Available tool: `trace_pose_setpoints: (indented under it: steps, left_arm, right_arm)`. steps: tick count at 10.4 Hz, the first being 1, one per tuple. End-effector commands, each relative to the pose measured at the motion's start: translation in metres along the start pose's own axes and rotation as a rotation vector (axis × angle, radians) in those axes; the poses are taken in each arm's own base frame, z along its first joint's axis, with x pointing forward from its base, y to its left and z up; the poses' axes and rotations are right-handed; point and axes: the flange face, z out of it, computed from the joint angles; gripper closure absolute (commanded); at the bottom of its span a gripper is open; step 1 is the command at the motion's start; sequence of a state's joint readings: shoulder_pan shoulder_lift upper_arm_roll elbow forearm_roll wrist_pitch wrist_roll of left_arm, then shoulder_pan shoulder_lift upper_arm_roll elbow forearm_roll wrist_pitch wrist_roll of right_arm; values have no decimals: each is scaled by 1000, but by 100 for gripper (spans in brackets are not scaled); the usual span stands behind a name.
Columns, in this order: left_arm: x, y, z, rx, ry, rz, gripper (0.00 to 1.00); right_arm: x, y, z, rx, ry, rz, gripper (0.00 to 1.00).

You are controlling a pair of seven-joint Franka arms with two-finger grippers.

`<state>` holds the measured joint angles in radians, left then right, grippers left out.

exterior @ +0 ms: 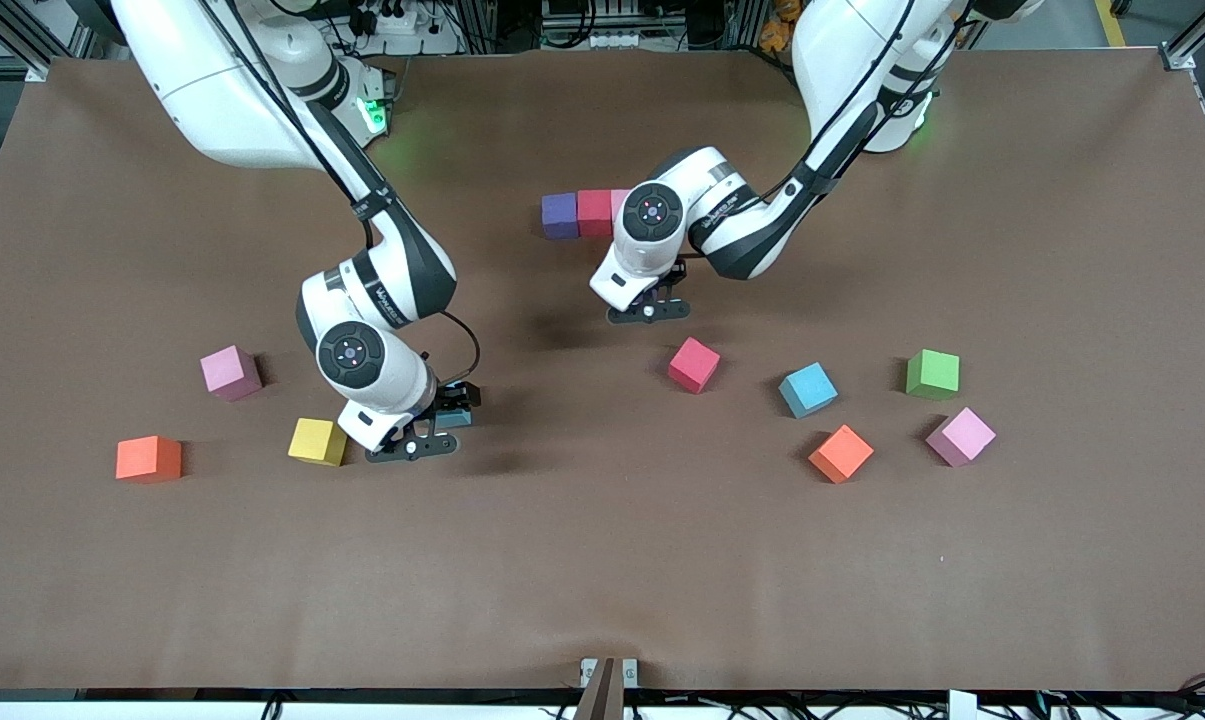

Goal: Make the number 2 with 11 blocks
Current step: 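Grasp the cyan cube with the right gripper while the left carries purple, then lower the purple cube beside the yellow cube with the left gripper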

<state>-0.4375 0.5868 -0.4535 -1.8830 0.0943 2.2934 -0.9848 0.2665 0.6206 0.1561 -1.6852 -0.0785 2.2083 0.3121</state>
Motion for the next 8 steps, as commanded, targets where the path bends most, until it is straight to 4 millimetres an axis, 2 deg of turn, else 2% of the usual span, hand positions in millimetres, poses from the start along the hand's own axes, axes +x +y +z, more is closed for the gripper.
trace_pose_setpoints:
  steps: [1,3,6,8]
  left_arm:
    - [2,6,3,-1,10,10,41]
    - [-3,10,5,-4,12,20,41]
    - [-5,11,8,1,8,20,40]
    - [-8,11,13,10,5,26,38]
  right_arm:
    - [0,0,7,11,-16,-18,0]
    - [-11,-7,14,5,-36,-32,0]
    - [-29,-4,29,13,-13,-34,0]
    - [-34,-5,33,14,-14,-37,0]
